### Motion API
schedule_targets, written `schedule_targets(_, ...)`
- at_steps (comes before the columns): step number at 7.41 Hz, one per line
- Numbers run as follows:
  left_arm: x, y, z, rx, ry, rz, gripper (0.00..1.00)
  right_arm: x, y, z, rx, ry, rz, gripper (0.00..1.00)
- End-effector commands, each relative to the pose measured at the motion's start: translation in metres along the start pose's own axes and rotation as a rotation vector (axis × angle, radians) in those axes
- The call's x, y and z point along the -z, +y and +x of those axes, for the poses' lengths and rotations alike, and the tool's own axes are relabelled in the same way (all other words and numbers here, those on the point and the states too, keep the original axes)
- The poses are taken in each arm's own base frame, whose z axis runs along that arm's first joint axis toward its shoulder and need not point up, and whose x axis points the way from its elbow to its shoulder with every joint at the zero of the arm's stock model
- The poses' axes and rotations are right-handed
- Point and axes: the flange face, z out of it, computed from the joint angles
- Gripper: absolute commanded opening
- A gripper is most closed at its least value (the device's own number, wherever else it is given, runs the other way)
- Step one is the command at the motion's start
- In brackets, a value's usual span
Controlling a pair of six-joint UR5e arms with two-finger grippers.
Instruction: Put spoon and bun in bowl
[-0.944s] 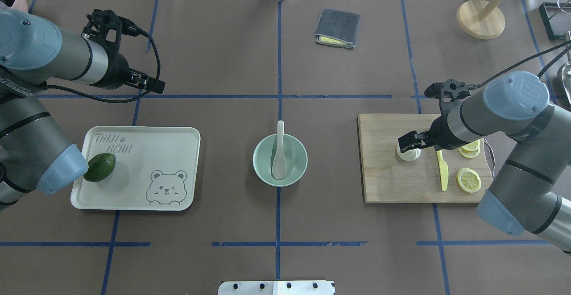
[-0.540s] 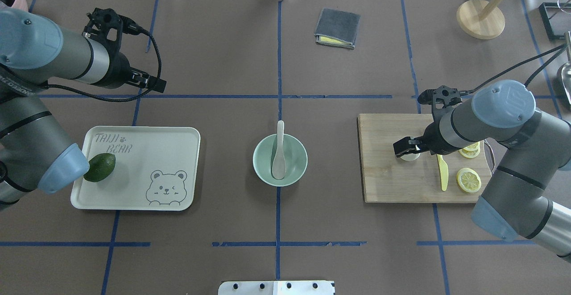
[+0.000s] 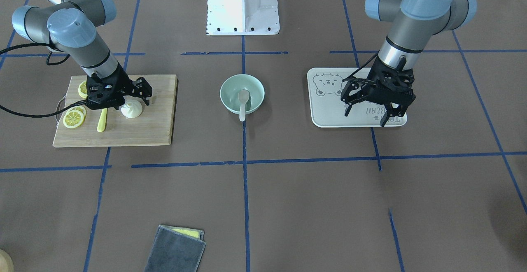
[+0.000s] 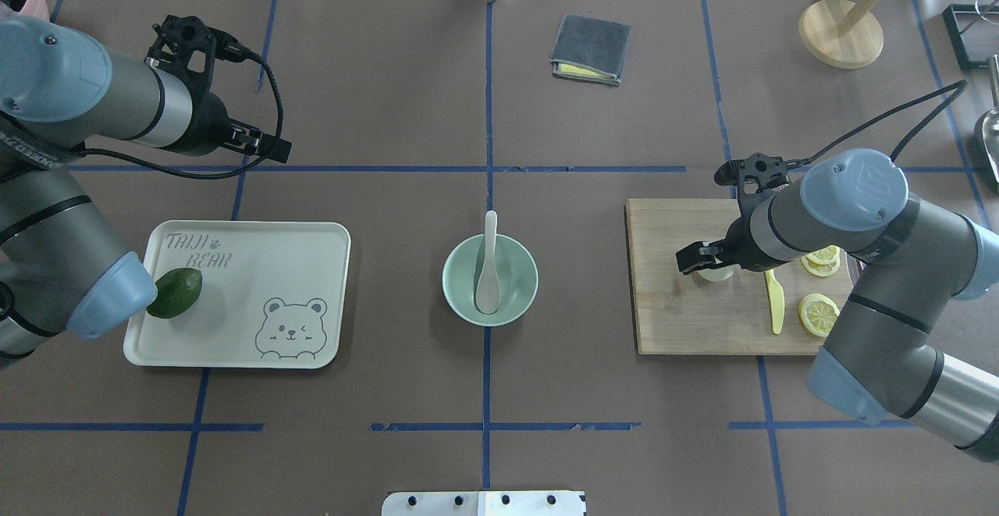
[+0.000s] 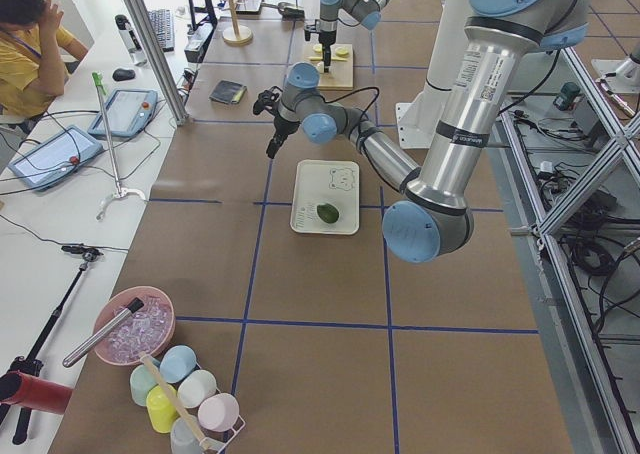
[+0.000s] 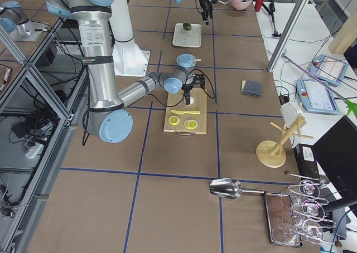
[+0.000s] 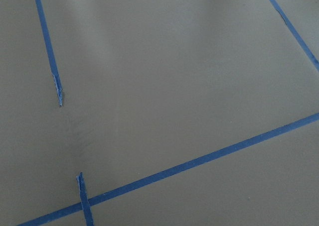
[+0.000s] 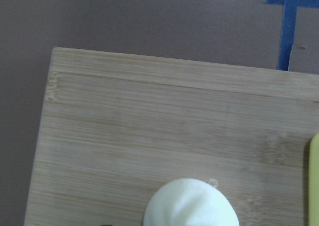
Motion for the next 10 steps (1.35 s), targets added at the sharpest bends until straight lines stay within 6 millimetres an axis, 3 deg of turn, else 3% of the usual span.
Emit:
schedule_targets(1,0.0,0.0,0.001,0.001,0.001,0.0,0.99,-0.003,-0.003,0.001,0.0,0.013,0.013,0.77)
schedule_targets(2,0.0,0.0,0.001,0.001,0.0,0.001,0.99,-0.001,-0.003,0.0,0.001,0.012,0.017,0.54)
schedule_targets(4,0.0,0.0,0.001,-0.001,0.0,0.001,0.99,0.0,-0.004,0.0,-0.002,0.01,0.02,0.27)
schedule_targets(6,0.001,-0.001,0.002,0.0,0.003,0.002,0.99,0.013,-0.005,-0.01,0.001,-0.015,0.037,0.25)
schedule_targets(7,0.002,-0.001,0.002,-0.001,0.004,0.004,0.99,0.033,-0.007,-0.029,0.006,-0.058,0.057,0.25)
schedule_targets(8,0.004,-0.002,0.002,-0.001,0.006,0.007,0.99,0.051,-0.014,-0.057,-0.036,-0.112,0.08,0.25)
schedule_targets(9,0.006,-0.002,0.002,-0.001,0.008,0.009,0.99,0.068,-0.021,-0.112,-0.147,-0.193,0.084,0.26)
schedule_targets(10,0.006,-0.002,0.002,-0.001,0.008,0.009,0.99,0.076,-0.012,-0.169,-0.217,-0.262,0.059,0.26)
